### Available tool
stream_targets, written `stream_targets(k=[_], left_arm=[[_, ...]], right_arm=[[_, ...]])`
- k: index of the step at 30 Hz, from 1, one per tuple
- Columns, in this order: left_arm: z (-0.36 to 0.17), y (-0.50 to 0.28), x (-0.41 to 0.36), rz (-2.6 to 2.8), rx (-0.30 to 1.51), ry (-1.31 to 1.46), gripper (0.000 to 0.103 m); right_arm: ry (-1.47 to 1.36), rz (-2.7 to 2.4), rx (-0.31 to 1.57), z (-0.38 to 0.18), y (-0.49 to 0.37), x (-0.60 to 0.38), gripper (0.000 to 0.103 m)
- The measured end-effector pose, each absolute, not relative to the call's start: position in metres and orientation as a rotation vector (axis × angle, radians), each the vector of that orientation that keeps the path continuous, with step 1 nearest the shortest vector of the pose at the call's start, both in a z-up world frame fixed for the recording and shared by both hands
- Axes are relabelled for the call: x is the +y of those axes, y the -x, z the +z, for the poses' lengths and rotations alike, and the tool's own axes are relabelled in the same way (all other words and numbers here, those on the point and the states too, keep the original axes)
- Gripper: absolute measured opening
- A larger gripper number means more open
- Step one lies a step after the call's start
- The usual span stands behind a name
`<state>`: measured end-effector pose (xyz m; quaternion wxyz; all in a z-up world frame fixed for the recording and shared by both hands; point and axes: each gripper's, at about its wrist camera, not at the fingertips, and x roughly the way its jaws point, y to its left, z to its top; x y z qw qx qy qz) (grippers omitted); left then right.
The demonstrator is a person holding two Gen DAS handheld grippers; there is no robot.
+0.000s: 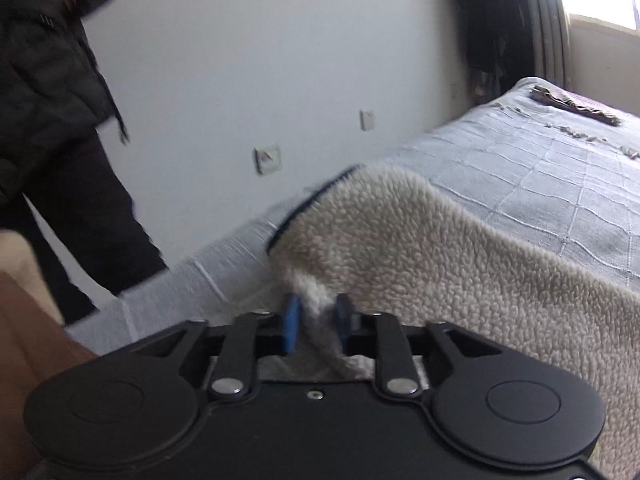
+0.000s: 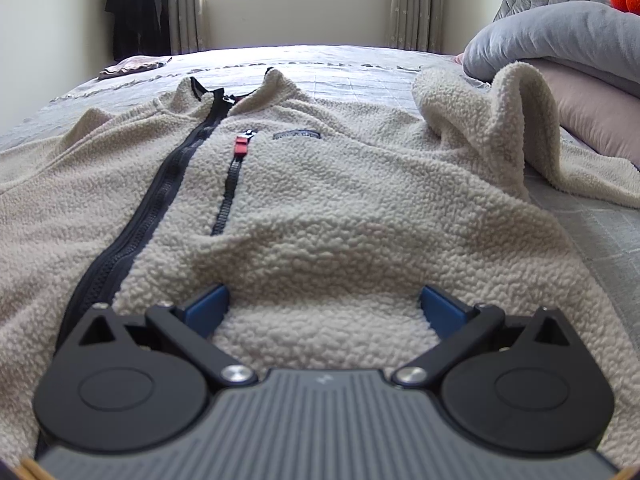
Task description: Fold large clothes
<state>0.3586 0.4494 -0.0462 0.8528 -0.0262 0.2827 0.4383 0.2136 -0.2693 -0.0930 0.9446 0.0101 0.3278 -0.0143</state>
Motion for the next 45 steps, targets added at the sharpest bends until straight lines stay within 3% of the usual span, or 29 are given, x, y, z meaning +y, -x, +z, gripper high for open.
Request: stream_targets(k=[1,2,3,9,17,19,20,21,22,24,28,32,34,35,36,45], left_arm=[[-0.04,-0.357,0.444,0.941,0.595,0.035,0.051],[-0.033,-0.354,0.439,0.938,0.592,0.025,0.069],[-0.026,-0.348,0.432,0.916,0.583,0.026,0.075],[-0.008,-0.34,0.404,0.682,0.639,0.139,0.081],[-0.052,-0.337,0.457,0.667,0.588,0.552,0.078],[-0.056,-0.343,0.462,0.664,0.538,0.546,0.072],[-0.056,-0.348,0.461,0.668,0.543,0.512,0.052],[-0.055,-0.354,0.46,0.683,0.563,0.459,0.023],[-0.053,-0.356,0.456,0.705,0.566,0.417,0.017],[-0.043,-0.349,0.444,0.811,0.527,0.38,0.012],[-0.055,-0.338,0.439,0.987,0.559,0.369,0.012],[-0.051,-0.34,0.419,0.956,0.592,0.209,0.021],[-0.04,-0.332,0.418,0.916,0.61,0.254,0.044],[-0.035,-0.327,0.416,0.88,0.623,0.279,0.067],[-0.03,-0.322,0.411,0.85,0.632,0.29,0.081],[0.008,-0.286,0.303,0.568,0.674,0.234,0.099]], right_arm=[[-0.019,-0.03,0.67,-0.093,-0.214,-0.269,0.103],[-0.018,-0.031,0.672,-0.093,-0.214,-0.269,0.103],[-0.018,-0.031,0.672,-0.093,-0.215,-0.269,0.103],[-0.015,-0.036,0.666,-0.091,-0.214,-0.27,0.103],[-0.022,-0.034,0.659,-0.091,-0.212,-0.272,0.103],[-0.019,-0.035,0.66,-0.091,-0.212,-0.272,0.103],[-0.019,-0.035,0.661,-0.091,-0.213,-0.272,0.103],[-0.016,-0.036,0.663,-0.091,-0.213,-0.271,0.103],[-0.013,-0.037,0.663,-0.091,-0.213,-0.271,0.103],[-0.012,-0.037,0.663,-0.091,-0.213,-0.271,0.103],[-0.011,-0.037,0.662,-0.091,-0.213,-0.271,0.103],[-0.009,-0.037,0.67,-0.09,-0.214,-0.271,0.103],[-0.03,-0.026,0.684,-0.087,-0.216,-0.275,0.103],[-0.039,-0.02,0.689,-0.083,-0.217,-0.277,0.103],[-0.044,-0.017,0.69,-0.08,-0.217,-0.28,0.103],[-0.139,-0.126,0.579,-0.024,-0.206,-0.369,0.103]])
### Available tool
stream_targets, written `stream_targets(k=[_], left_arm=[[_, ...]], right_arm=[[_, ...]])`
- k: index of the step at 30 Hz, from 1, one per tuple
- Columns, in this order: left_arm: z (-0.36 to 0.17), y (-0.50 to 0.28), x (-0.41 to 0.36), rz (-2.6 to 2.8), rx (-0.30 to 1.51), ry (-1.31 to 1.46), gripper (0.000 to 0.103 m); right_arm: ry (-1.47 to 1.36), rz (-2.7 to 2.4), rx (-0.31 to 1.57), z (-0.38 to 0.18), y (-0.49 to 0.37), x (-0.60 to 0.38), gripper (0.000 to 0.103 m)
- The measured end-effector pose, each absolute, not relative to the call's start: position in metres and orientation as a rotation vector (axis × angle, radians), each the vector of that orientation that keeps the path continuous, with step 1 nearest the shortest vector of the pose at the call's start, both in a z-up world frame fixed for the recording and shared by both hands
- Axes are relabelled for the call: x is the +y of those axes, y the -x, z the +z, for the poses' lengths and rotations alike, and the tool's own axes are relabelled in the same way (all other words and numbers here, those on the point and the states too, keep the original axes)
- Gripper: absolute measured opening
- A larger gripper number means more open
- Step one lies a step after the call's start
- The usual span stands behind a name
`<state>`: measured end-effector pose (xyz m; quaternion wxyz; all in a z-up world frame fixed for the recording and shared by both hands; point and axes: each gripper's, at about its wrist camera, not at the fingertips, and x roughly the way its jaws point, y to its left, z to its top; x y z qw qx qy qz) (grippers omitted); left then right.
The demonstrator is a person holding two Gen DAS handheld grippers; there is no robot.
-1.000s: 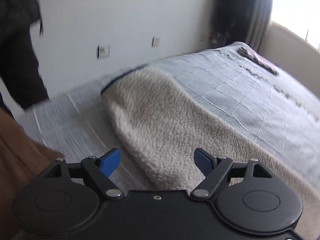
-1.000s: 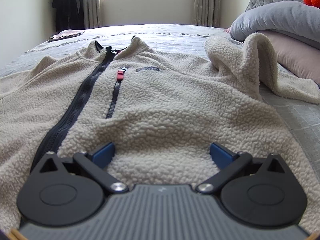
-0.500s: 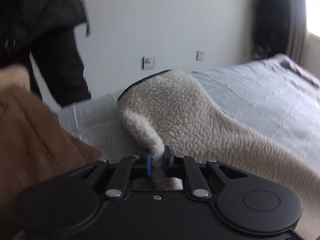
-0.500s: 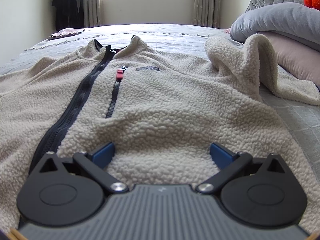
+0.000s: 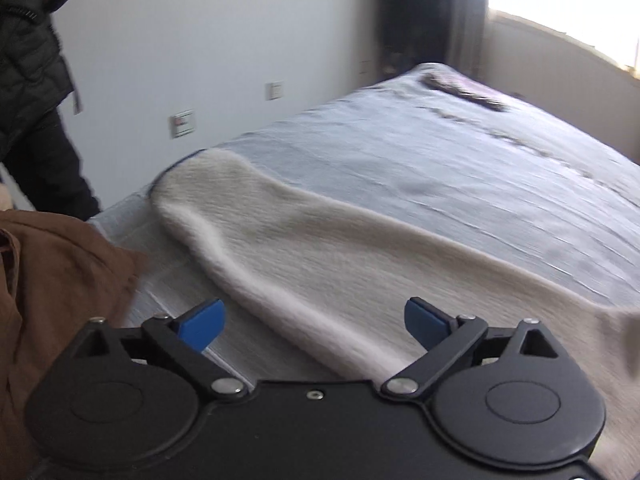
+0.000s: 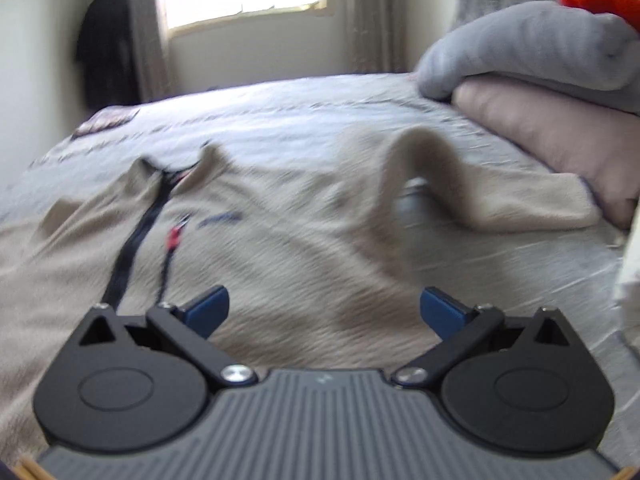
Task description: Fold large clothes
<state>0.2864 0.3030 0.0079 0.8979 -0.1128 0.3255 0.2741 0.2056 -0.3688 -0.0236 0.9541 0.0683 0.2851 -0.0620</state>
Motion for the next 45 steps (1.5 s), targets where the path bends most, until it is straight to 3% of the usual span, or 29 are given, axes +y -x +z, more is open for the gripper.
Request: stream_targets(k=[5,11,19,27,28,29,32,35,45], left_arm=[[0.021,-0.264,0.221,0.356,0.681,0.229,0.099],[0.025,-0.244,0.127,0.204,0.658,0.233,0.099],[0.005,-0.242,0.045,0.082,0.696,0.202,0.099],[-0.012,-0.251,0.005,0.057,0.722,0.154,0.099],[-0.013,-0.253,0.002,0.053,0.727,0.16,0.099],[-0.014,-0.254,0.0,0.046,0.729,0.164,0.099],[-0.018,-0.257,-0.006,0.032,0.739,0.16,0.099],[-0.021,-0.261,-0.011,0.022,0.751,0.152,0.099],[-0.018,-0.288,-0.079,-0.115,0.739,0.066,0.098]], right_arm=[[-0.316,-0.298,0.551,-0.014,-0.212,-0.465,0.103],[-0.513,-0.459,0.602,-0.042,-0.25,-0.549,0.103],[-0.536,-0.475,0.672,-0.079,-0.313,-0.563,0.103],[-0.589,-0.539,0.575,-0.089,-0.344,-0.59,0.101],[-0.584,-0.556,0.572,-0.089,-0.346,-0.592,0.092],[-0.554,-0.585,0.576,-0.088,-0.349,-0.593,0.069],[-0.472,-0.579,0.607,-0.087,-0.356,-0.601,0.022],[-0.347,-0.588,0.627,-0.069,-0.357,-0.6,0.011],[0.044,-0.784,0.446,0.024,-0.335,-0.63,0.01]])
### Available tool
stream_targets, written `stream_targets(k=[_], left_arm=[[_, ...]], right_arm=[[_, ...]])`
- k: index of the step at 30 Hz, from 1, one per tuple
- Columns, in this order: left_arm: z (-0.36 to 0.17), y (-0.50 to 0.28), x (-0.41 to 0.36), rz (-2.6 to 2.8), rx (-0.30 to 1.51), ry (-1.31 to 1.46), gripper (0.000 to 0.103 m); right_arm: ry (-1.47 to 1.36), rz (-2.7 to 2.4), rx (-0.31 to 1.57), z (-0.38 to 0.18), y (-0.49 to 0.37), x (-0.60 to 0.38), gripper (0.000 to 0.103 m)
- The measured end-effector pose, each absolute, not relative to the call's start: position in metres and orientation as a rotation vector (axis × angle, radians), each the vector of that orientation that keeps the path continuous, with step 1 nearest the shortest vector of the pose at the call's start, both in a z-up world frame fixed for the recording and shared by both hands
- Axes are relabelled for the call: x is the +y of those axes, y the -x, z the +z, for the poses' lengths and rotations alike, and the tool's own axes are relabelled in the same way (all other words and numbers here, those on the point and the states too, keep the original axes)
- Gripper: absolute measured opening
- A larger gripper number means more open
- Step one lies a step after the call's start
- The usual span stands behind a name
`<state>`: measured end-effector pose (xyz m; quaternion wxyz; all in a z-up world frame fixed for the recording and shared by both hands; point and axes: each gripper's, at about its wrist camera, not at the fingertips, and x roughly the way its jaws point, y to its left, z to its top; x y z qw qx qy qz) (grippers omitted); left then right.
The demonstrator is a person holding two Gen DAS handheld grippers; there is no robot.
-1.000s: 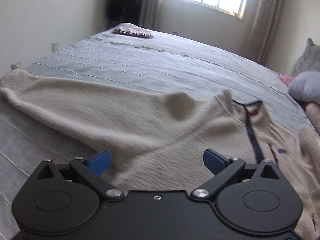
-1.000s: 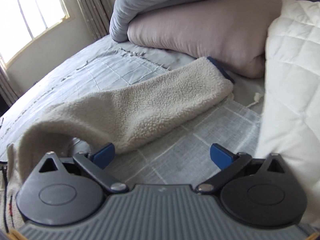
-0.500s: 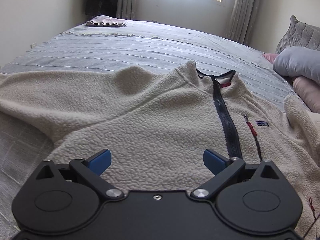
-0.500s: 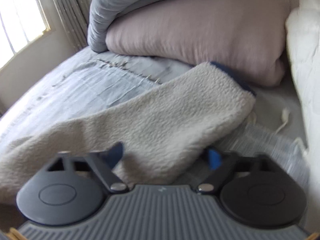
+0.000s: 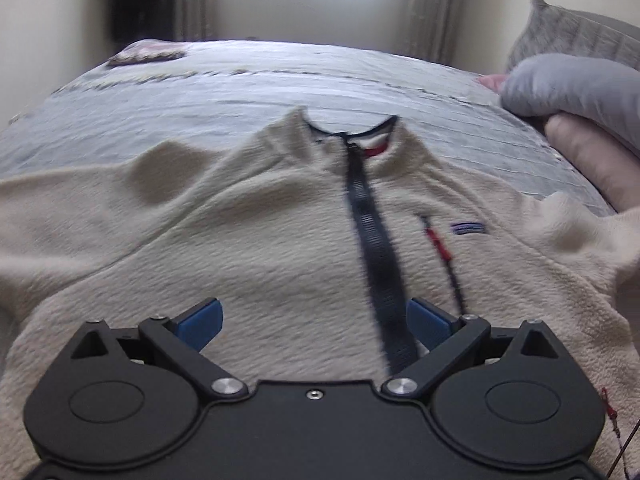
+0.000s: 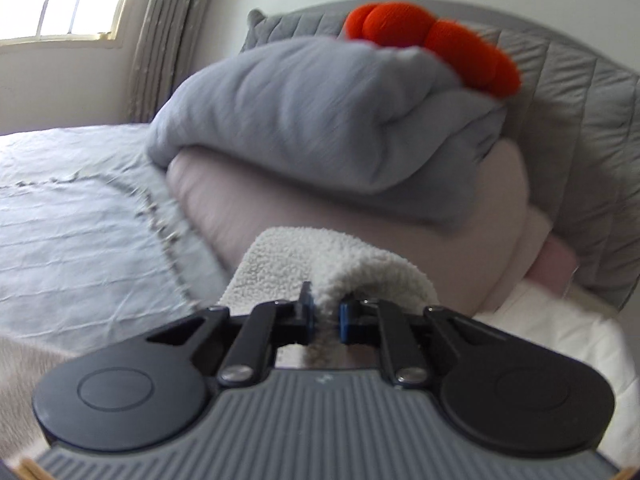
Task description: Fold large clothes
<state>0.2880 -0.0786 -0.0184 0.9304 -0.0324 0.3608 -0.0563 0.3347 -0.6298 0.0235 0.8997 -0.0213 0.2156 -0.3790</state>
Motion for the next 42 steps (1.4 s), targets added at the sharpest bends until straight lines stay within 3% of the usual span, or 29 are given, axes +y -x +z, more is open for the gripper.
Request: stream_targets(k=[2,6,12,14,19,23,28,32,36,38,42], left_arm=[[-0.018,-0.296,-0.1,-0.156,0.716,0.063,0.097],[-0.022,-0.316,-0.144,-0.232,0.705,0.072,0.068],[-0.03,-0.355,-0.222,-0.391,0.717,0.128,0.042],[-0.033,-0.361,-0.251,-0.456,0.728,0.146,0.035],[-0.062,-0.358,-0.328,-0.621,0.802,0.191,0.03],[-0.063,-0.352,-0.362,-0.567,0.743,0.087,0.03],[-0.039,-0.33,-0.335,-0.734,0.735,0.121,0.035],[-0.021,-0.305,-0.294,-0.788,0.754,0.139,0.065],[0.003,-0.287,-0.235,-0.725,0.703,0.107,0.084],[0.012,-0.286,-0.201,-0.673,0.678,0.094,0.091],[0.022,-0.289,-0.134,-0.549,0.663,0.102,0.092]], right_arm=[[0.052,-0.786,0.435,0.034,-0.326,-0.642,0.01],[0.075,-0.763,0.43,0.041,-0.312,-0.655,0.01],[0.054,-0.699,0.425,0.043,-0.309,-0.655,0.01],[0.047,-0.689,0.421,0.046,-0.307,-0.654,0.01],[-0.032,-0.638,0.405,0.052,-0.302,-0.657,0.01],[-0.098,-0.581,0.372,0.067,-0.3,-0.644,0.01],[-0.071,-0.463,0.284,0.106,-0.292,-0.608,0.01],[-0.084,-0.317,0.232,0.139,-0.284,-0.574,0.01],[-0.078,-0.152,0.223,0.167,-0.282,-0.524,0.01],[-0.061,-0.08,0.233,0.174,-0.285,-0.492,0.01],[-0.006,0.039,0.261,0.177,-0.293,-0.423,0.01]])
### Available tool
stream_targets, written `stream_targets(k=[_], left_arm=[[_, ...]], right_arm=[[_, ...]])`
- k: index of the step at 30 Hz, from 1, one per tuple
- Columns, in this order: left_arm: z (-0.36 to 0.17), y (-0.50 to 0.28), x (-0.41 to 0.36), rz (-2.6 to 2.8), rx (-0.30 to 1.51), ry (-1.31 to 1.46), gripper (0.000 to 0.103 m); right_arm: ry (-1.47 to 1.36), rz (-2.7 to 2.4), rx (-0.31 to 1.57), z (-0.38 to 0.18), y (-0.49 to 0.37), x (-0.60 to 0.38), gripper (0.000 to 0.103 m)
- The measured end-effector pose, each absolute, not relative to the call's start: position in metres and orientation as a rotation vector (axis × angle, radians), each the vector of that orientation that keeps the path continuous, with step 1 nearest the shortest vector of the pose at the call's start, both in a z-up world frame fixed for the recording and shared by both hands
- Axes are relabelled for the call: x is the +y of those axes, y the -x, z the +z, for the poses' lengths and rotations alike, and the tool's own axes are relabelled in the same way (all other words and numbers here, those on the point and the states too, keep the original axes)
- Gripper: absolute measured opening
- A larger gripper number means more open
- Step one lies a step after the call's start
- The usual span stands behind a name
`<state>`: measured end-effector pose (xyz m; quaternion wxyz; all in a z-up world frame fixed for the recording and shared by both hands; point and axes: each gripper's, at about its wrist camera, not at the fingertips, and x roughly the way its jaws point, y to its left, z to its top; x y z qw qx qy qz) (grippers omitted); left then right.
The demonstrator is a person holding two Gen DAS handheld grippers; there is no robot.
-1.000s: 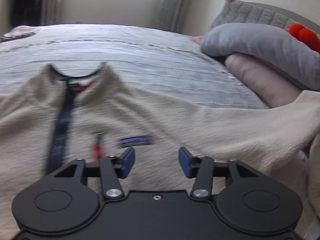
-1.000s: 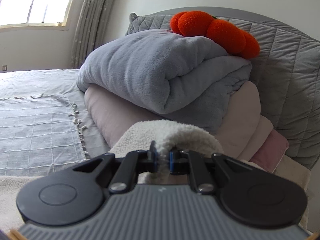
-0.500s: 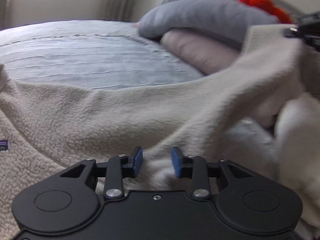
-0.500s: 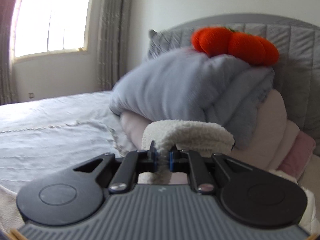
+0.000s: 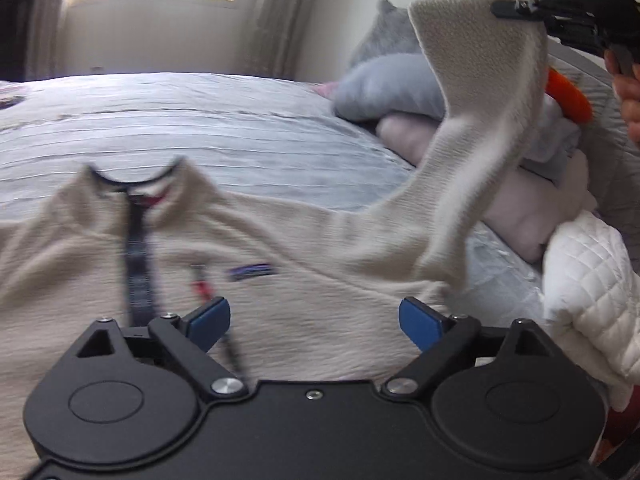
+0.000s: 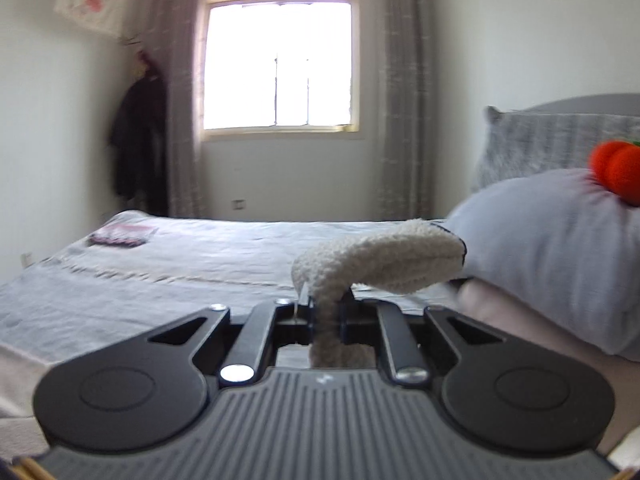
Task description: Fold large clothes
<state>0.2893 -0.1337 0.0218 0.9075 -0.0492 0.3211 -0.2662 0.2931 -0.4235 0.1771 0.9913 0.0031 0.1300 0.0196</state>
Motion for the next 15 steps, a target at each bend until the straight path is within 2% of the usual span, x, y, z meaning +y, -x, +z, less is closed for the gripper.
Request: stream_targets(k=[5,9,13,15], left_arm=[[0.03,-0.279,-0.055,-0.434,0.642,0.134,0.101],[0.028,-0.27,-0.003,-0.36,0.63,0.175,0.102],[0.018,-0.264,0.038,-0.304,0.636,0.232,0.102],[0.011,-0.263,0.05,-0.288,0.643,0.256,0.102]], right_arm=[[0.01,0.204,0.327,0.163,-0.304,-0.339,0.011],[0.032,0.338,0.419,0.129,-0.313,-0.271,0.012],[0.052,0.431,0.555,0.069,-0.308,-0.209,0.016],[0.057,0.482,0.653,0.036,-0.303,-0.185,0.035]])
